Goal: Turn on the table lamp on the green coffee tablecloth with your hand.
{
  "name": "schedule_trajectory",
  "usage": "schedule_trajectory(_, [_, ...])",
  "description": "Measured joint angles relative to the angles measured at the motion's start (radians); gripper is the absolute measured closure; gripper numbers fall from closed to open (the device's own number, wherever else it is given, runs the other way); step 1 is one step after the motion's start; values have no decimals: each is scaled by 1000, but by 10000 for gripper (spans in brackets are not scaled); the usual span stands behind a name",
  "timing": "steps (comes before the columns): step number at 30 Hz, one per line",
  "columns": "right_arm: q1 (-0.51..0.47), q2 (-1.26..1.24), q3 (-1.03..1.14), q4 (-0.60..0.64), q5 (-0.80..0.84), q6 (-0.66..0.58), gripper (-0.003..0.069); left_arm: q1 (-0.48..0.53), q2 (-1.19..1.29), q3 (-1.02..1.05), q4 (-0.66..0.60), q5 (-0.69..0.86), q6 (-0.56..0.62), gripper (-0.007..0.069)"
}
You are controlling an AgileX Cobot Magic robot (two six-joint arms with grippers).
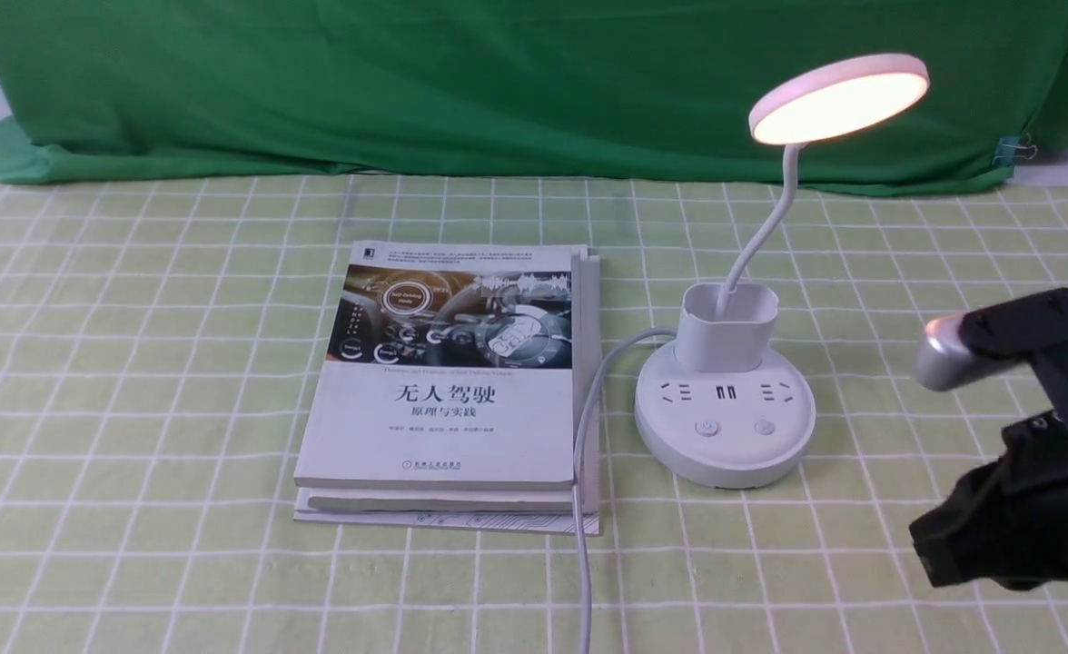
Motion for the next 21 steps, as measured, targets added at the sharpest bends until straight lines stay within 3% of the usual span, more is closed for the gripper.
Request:
schedule_trajectory(5, [0, -221, 43, 2, 48, 101, 609, 0, 0, 0, 0, 0, 0, 622])
schedule_trajectory(21, [-2, -521, 66, -10, -87, 119, 574, 0, 0, 0, 0, 0, 0, 622])
